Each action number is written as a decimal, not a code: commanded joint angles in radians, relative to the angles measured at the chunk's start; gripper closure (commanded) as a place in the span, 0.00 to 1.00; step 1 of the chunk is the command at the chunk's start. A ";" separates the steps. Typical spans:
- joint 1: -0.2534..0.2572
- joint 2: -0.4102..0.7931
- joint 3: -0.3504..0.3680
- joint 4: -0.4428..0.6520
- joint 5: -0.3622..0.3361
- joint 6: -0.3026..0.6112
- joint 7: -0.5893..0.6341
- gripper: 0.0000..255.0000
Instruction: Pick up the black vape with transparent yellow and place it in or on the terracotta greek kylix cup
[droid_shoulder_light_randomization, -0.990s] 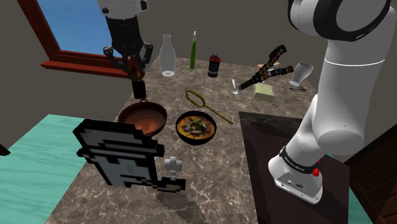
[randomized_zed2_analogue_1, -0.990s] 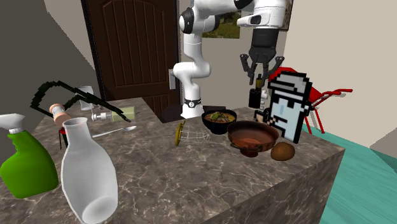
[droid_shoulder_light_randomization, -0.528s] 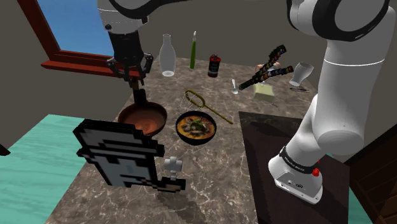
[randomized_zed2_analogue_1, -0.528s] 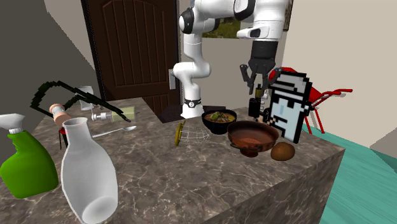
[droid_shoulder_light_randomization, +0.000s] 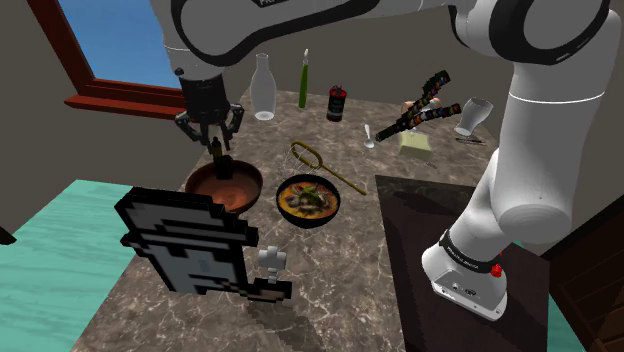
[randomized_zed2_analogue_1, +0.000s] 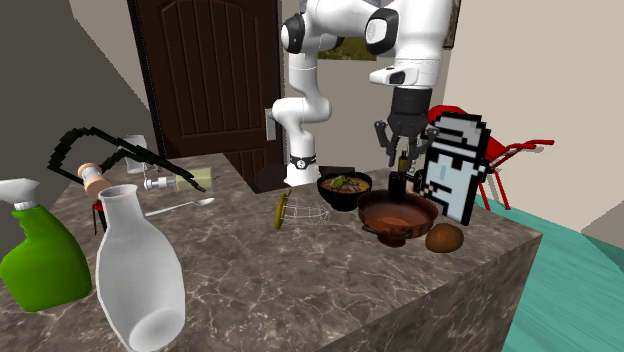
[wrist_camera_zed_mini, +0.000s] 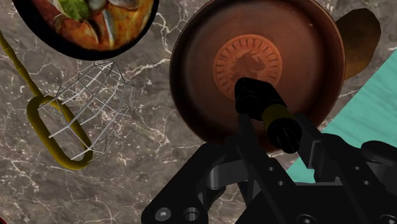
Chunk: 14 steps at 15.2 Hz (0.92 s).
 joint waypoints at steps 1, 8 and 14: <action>0.001 0.010 -0.001 -0.014 -0.004 0.024 0.004 1.00; 0.001 0.012 -0.002 -0.025 -0.005 0.037 0.005 1.00; 0.001 0.012 -0.002 -0.025 -0.005 0.037 0.005 0.00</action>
